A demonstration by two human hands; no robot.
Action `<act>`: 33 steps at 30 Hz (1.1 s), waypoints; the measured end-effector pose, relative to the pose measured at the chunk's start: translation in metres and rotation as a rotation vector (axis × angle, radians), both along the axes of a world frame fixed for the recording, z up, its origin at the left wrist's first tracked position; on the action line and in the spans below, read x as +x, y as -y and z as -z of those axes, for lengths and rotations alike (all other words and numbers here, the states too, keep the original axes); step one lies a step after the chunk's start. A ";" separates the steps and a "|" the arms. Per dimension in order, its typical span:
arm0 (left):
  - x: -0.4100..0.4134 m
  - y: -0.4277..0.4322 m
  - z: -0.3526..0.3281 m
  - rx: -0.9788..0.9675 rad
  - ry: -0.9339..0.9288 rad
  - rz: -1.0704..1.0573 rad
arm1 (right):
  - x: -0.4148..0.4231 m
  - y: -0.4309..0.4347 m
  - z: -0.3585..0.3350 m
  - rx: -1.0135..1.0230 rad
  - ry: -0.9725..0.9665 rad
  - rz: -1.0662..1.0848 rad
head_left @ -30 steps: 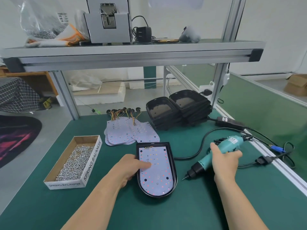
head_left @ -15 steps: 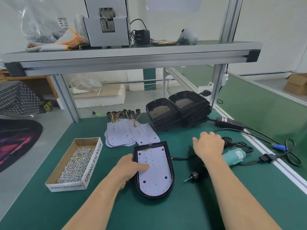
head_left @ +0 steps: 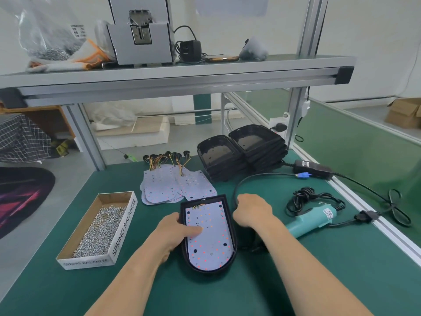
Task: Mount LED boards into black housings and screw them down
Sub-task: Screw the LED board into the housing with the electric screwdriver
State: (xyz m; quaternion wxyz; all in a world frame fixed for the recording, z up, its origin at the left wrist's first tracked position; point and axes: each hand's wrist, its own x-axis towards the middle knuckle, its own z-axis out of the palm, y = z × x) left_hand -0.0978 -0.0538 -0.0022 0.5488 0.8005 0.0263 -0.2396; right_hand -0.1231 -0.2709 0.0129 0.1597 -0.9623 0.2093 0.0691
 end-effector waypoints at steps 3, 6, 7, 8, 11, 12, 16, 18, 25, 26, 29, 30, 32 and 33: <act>0.000 -0.001 0.000 0.022 0.030 -0.021 | -0.010 -0.009 0.001 -0.065 0.043 -0.130; 0.000 -0.001 0.000 0.039 0.039 -0.037 | -0.020 -0.008 -0.001 -0.132 0.085 -0.177; 0.000 -0.001 0.000 0.037 0.034 -0.042 | -0.023 -0.007 0.000 -0.152 0.114 -0.169; 0.000 -0.001 0.000 0.032 0.025 -0.048 | -0.028 -0.006 0.001 -0.175 0.155 -0.170; 0.001 -0.001 -0.003 0.039 0.020 -0.064 | -0.038 0.004 0.009 -0.213 0.321 -0.303; 0.002 -0.002 -0.004 0.045 0.023 -0.067 | -0.042 0.009 0.010 -0.204 0.355 -0.383; 0.004 -0.003 -0.004 0.060 0.037 -0.070 | -0.049 0.014 0.010 0.122 0.407 -0.437; 0.003 -0.002 -0.004 0.067 0.054 -0.065 | -0.048 0.007 0.005 0.287 0.359 -0.313; 0.003 0.000 -0.007 0.216 0.152 -0.034 | -0.032 -0.033 0.003 0.060 0.070 -0.133; 0.005 -0.002 -0.010 0.259 0.184 -0.064 | -0.031 -0.034 0.003 0.067 0.061 -0.124; 0.020 -0.012 -0.023 0.303 0.282 -0.193 | -0.032 -0.032 0.005 0.073 0.060 -0.113; 0.028 -0.018 -0.027 0.295 0.303 -0.241 | -0.033 -0.031 0.005 0.079 0.062 -0.106; 0.044 -0.033 -0.033 0.298 0.345 -0.355 | -0.034 -0.029 0.006 0.100 0.070 -0.095; 0.049 -0.042 -0.036 0.313 0.370 -0.420 | -0.034 -0.029 0.007 0.113 0.072 -0.092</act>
